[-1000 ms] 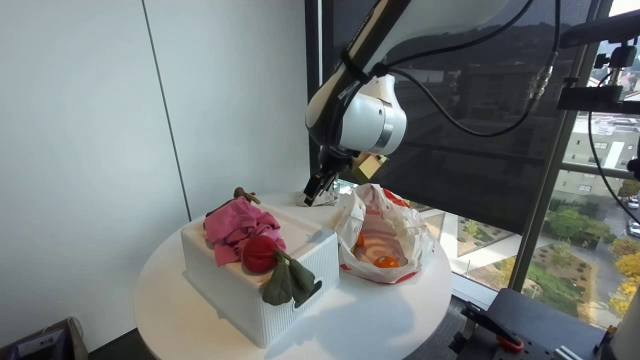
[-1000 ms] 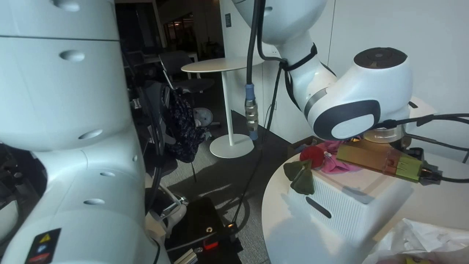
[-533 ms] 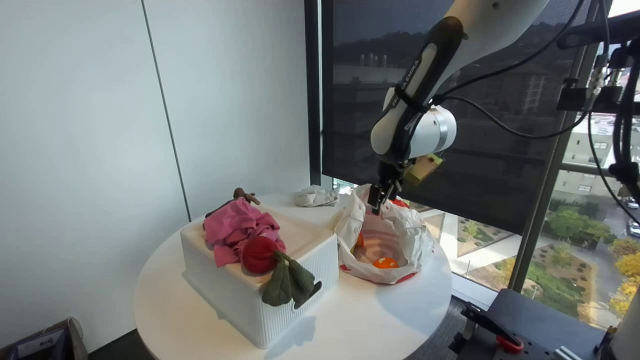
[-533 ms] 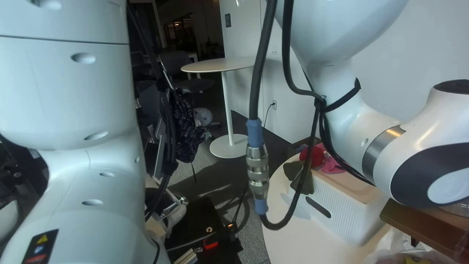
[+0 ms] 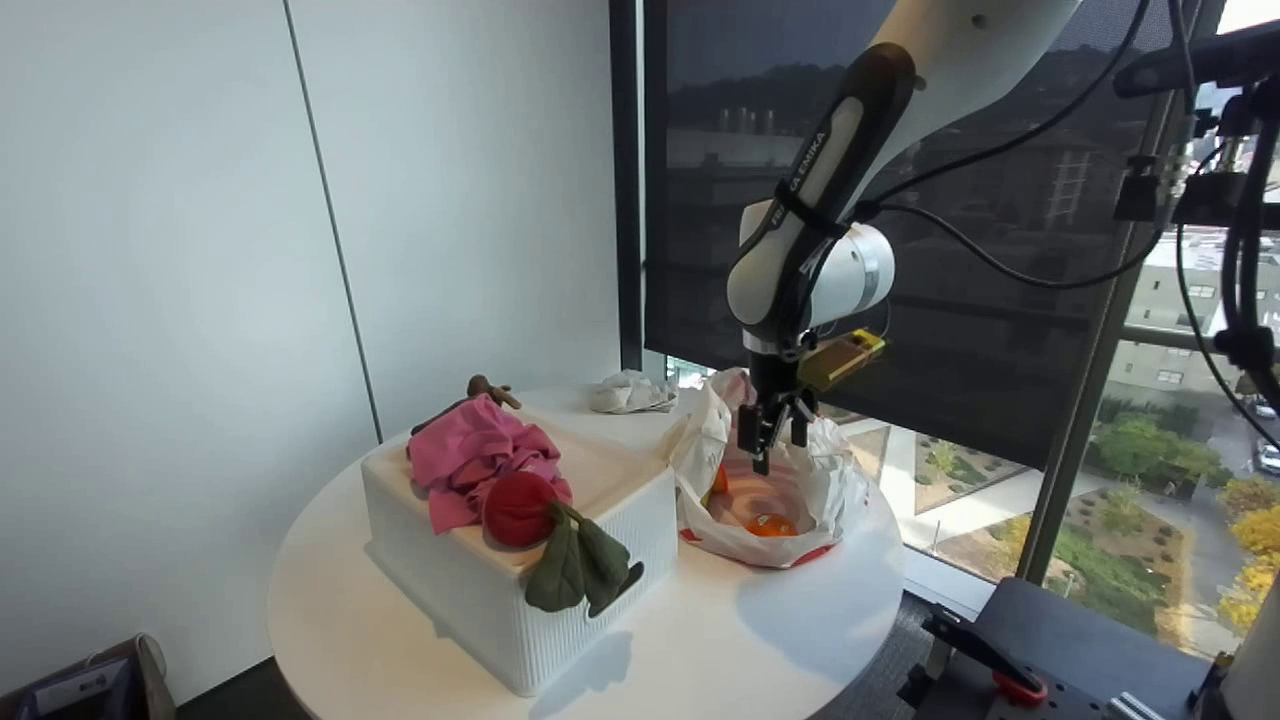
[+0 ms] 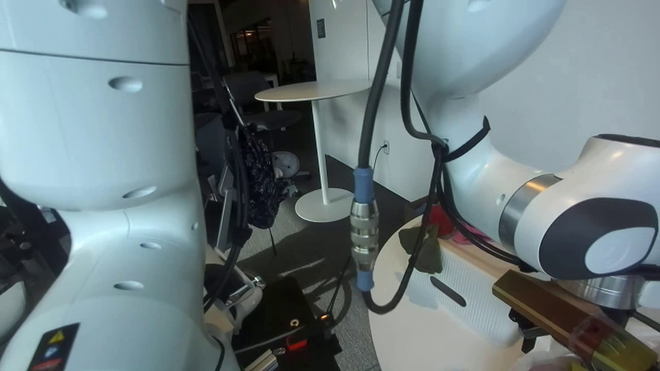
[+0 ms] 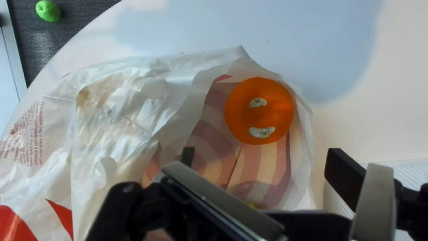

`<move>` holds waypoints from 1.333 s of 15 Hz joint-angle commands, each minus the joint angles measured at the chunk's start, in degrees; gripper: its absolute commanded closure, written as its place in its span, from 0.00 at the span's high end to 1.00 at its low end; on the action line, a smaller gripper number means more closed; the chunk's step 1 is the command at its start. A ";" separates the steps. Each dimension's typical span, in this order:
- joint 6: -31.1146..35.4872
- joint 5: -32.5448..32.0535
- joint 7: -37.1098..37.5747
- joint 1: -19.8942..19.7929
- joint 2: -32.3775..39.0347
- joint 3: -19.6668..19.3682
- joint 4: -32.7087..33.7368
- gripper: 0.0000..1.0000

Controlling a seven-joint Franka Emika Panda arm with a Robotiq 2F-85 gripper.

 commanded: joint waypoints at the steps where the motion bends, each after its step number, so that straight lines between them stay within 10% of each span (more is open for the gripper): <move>1: 3.74 1.93 1.09 -2.59 3.72 1.80 0.29 1.00; 20: 16.90 3.53 3.71 -4.64 13.28 5.69 -1.50 1.00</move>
